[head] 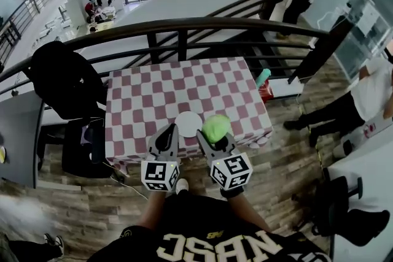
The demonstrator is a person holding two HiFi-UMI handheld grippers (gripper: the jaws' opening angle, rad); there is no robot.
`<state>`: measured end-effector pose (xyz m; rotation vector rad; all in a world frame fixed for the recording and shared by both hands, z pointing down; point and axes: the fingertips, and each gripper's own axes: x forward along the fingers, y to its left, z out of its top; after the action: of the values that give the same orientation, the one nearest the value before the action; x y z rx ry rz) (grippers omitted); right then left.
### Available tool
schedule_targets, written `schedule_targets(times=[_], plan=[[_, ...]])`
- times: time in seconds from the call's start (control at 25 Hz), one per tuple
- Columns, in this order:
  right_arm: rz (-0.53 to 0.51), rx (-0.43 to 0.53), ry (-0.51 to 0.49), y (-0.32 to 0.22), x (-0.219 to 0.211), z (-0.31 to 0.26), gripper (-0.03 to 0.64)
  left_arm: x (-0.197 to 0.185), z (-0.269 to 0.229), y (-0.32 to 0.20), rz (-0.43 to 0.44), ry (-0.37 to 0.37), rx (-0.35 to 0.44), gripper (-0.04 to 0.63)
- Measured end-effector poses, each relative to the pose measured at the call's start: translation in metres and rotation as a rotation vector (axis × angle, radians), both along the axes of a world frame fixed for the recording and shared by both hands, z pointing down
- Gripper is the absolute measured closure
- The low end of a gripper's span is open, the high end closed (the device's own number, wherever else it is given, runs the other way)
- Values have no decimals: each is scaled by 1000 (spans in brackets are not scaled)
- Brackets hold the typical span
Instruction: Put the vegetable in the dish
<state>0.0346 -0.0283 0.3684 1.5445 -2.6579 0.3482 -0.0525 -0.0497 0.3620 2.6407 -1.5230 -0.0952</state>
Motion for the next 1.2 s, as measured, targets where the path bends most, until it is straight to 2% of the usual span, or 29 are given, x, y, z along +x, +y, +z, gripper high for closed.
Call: schedule_targets(times=[0.12, 0.28, 0.48, 0.68, 0.8, 0.96, 1.2], plan=[[5, -30, -31, -36, -14, 6, 476, -23, 3, -34, -48, -9, -3, 577], [7, -72, -2, -61, -26, 20, 476, -43, 21, -67, -69, 19, -56, 577], [29, -183, 4, -75, -20, 57, 476, -37, 60, -79, -14, -5, -152, 577], [36, -243, -18, -97, -8, 85, 476, -37, 85, -96, -6, 14, -190, 577], [22, -294, -35, -106, -7, 105, 476, -43, 98, -105, -24, 27, -214, 577], [7, -402, -53, -112, -1, 146, 476, -42, 127, -113, -11, 7, -281, 576], [-79, -502, -59, -112, -12, 183, 476, -47, 157, -120, -6, -15, -365, 575]])
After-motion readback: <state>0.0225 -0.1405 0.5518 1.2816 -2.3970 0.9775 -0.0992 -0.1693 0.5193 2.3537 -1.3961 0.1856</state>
